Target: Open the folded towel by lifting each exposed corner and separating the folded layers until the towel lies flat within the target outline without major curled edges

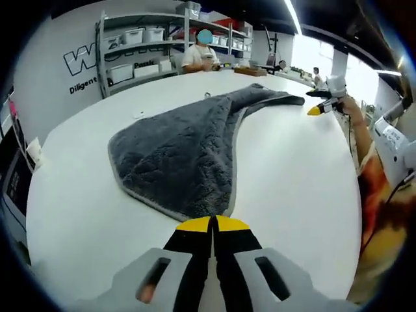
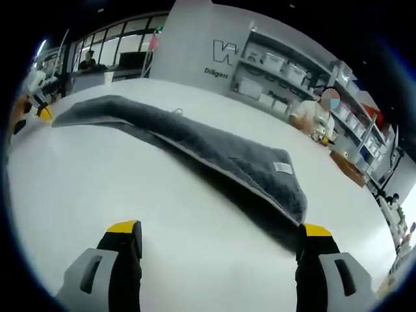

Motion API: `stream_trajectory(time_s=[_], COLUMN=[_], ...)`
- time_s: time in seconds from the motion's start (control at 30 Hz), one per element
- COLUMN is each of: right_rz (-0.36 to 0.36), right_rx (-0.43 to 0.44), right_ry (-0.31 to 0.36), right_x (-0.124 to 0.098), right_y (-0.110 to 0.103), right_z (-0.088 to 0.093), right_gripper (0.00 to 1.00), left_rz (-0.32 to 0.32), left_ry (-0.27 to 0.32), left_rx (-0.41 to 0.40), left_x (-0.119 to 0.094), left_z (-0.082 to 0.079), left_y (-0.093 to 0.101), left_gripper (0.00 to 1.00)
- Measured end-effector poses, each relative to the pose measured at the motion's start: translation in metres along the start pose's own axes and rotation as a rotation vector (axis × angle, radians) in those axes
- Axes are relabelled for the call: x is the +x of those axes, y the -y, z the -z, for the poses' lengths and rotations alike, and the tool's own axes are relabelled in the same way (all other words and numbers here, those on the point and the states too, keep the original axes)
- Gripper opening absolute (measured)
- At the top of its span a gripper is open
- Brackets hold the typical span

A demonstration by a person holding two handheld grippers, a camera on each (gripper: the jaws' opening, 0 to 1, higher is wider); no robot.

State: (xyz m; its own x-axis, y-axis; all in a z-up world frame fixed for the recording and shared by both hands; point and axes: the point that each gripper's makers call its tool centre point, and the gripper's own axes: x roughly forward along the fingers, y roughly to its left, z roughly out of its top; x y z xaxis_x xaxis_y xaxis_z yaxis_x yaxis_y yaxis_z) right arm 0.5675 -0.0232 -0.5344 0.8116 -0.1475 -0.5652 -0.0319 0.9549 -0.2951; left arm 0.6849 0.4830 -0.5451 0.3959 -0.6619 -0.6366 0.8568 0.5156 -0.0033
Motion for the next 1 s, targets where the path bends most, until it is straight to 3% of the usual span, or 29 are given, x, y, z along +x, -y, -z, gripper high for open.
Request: stream_trajectory(time_s=[0.2, 0.3, 0.53, 0.67, 0.77, 1.0], right_rz=[-0.003, -0.003, -0.006, -0.002, 0.009, 0.010], right_rx=[-0.004, -0.006, -0.008, -0.014, -0.010, -0.015], right_ry=[-0.002, -0.005, -0.018, -0.028, -0.028, -0.026], right_x=[-0.001, -0.002, -0.003, -0.006, -0.008, -0.009], right_y=[-0.001, -0.001, -0.001, 0.000, 0.004, 0.002], right_z=[0.001, 0.002, 0.005, 0.007, 0.007, 0.005], right_gripper=[0.99, 0.99, 0.99, 0.99, 0.99, 0.99], left_rz=[0.036, 0.045, 0.025, 0.024, -0.005, -0.007], left_ry=[0.051, 0.043, -0.004, 0.009, 0.015, 0.017], left_rx=[0.006, 0.021, 0.018, 0.004, -0.010, -0.001], left_x=[0.010, 0.018, 0.038, 0.038, 0.038, 0.037], left_z=[-0.013, -0.015, -0.009, -0.012, -0.011, -0.011], left_y=[0.002, 0.005, 0.002, 0.002, -0.003, 0.001], left_gripper=[0.03, 0.14, 0.13, 0.11, 0.03, 0.01])
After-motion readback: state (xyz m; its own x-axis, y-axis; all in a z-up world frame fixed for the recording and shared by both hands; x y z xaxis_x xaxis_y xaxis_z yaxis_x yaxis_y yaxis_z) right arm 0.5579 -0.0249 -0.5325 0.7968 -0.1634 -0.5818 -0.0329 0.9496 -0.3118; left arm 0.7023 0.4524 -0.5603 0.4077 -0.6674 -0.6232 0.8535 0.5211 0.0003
